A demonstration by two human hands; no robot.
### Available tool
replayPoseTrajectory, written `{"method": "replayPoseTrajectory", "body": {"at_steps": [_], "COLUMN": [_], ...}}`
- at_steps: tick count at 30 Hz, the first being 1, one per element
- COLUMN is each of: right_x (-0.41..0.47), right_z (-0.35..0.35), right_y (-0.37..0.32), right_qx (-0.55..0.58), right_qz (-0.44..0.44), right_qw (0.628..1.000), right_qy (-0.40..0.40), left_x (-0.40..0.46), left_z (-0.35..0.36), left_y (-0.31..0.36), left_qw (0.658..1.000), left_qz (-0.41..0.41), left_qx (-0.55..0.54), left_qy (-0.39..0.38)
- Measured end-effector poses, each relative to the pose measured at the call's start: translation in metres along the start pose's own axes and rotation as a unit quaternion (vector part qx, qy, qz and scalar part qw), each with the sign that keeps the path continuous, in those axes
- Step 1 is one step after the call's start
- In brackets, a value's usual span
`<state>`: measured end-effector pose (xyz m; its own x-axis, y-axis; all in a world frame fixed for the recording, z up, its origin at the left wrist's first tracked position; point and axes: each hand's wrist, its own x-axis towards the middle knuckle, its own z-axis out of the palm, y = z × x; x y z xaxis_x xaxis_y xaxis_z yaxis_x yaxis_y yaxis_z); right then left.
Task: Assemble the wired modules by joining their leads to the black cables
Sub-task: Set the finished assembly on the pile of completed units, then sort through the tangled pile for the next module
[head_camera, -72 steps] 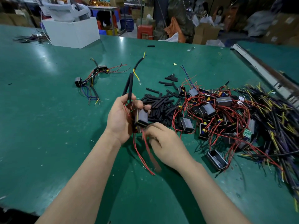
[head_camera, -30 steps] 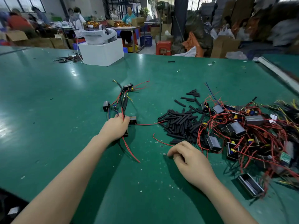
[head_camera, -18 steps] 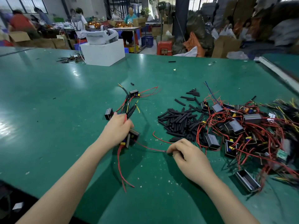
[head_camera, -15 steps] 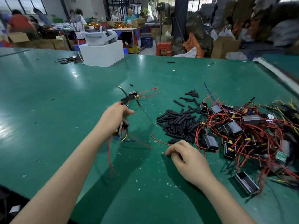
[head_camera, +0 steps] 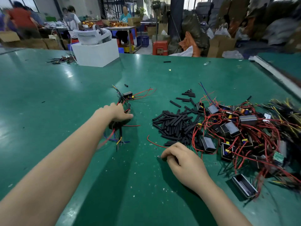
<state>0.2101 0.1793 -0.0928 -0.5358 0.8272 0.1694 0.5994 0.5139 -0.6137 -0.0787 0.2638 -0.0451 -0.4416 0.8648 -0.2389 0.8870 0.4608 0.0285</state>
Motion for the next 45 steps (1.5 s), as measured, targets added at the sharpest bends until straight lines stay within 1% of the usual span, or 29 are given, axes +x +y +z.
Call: {"method": "replayPoseTrajectory", "body": {"at_steps": [1,2,4,6,8,10,13,15,17,19,20,23,25,26,28,30,31,32,35,36,38,40,42,43,45], "right_x": [0.0,0.0,0.001,0.001,0.001,0.001,-0.001,-0.003,-0.003,-0.001,-0.002,-0.009,-0.018,-0.024,-0.035,-0.045,-0.05,-0.054,-0.063,-0.064,-0.061,-0.05,-0.034,-0.024,-0.006], "right_z": [0.0,0.001,0.002,0.002,0.001,0.0,-0.008,-0.019,-0.034,-0.052,-0.061,-0.085,-0.1,-0.108,-0.125,-0.142,-0.152,-0.16,-0.179,-0.181,-0.181,-0.175,-0.169,-0.168,-0.168], "right_y": [0.0,0.001,0.002,0.004,0.004,0.005,0.0,-0.002,-0.004,-0.006,-0.005,-0.001,0.006,0.01,0.02,0.032,0.039,0.045,0.062,0.066,0.071,0.075,0.079,0.082,0.085], "right_qx": [0.001,0.002,0.006,0.012,0.027,0.05,0.081,0.108,0.169,0.252,0.277,0.297,0.322,0.325,0.304,0.269,0.253,0.24,0.217,0.204,0.15,0.064,-0.05,-0.108,-0.197], "right_qz": [-0.002,-0.004,-0.004,-0.006,-0.01,-0.02,-0.042,-0.032,0.007,0.061,0.082,0.119,0.138,0.145,0.16,0.184,0.198,0.215,0.265,0.272,0.263,0.242,0.238,0.241,0.266], "right_qw": [1.0,1.0,1.0,1.0,1.0,0.998,0.992,0.984,0.968,0.943,0.934,0.93,0.924,0.923,0.925,0.926,0.925,0.922,0.913,0.915,0.928,0.94,0.943,0.94,0.93], "right_qy": [0.002,0.004,0.007,0.006,0.009,0.026,0.084,0.139,0.187,0.207,0.21,0.18,0.151,0.149,0.163,0.191,0.205,0.215,0.221,0.217,0.219,0.232,0.229,0.217,0.158], "left_x": [-0.002,-0.004,-0.013,-0.025,-0.04,-0.057,-0.086,-0.105,-0.121,-0.139,-0.149,-0.173,-0.184,-0.188,-0.196,-0.205,-0.209,-0.212,-0.214,-0.213,-0.204,-0.194,-0.186,-0.184,-0.181], "left_z": [0.005,0.005,0.0,-0.003,0.0,0.007,0.019,0.024,0.026,0.026,0.027,0.033,0.04,0.043,0.05,0.057,0.062,0.067,0.079,0.08,0.08,0.08,0.081,0.081,0.082], "left_y": [0.003,0.008,0.019,0.033,0.05,0.069,0.098,0.116,0.135,0.154,0.163,0.184,0.194,0.198,0.206,0.212,0.214,0.215,0.211,0.208,0.202,0.195,0.189,0.188,0.185], "left_qw": [1.0,0.997,0.988,0.979,0.978,0.976,0.962,0.942,0.91,0.862,0.836,0.758,0.716,0.702,0.674,0.639,0.626,0.621,0.629,0.633,0.641,0.641,0.62,0.612,0.608], "left_qz": [-0.001,0.01,0.047,0.076,0.095,0.118,0.161,0.192,0.235,0.267,0.265,0.228,0.221,0.229,0.252,0.258,0.258,0.262,0.307,0.318,0.312,0.278,0.244,0.238,0.239], "left_qx": [0.005,0.003,0.002,0.008,-0.017,-0.069,-0.172,-0.243,-0.309,-0.401,-0.457,-0.604,-0.658,-0.671,-0.693,-0.725,-0.736,-0.738,-0.713,-0.705,-0.701,-0.715,-0.745,-0.754,-0.756], "left_qy": [0.026,0.07,0.15,0.187,0.186,0.167,0.14,0.132,0.145,0.155,0.149,0.099,0.071,0.065,0.044,0.002,-0.018,-0.03,-0.034,-0.033,-0.029,-0.017,-0.02,-0.027,-0.04]}}
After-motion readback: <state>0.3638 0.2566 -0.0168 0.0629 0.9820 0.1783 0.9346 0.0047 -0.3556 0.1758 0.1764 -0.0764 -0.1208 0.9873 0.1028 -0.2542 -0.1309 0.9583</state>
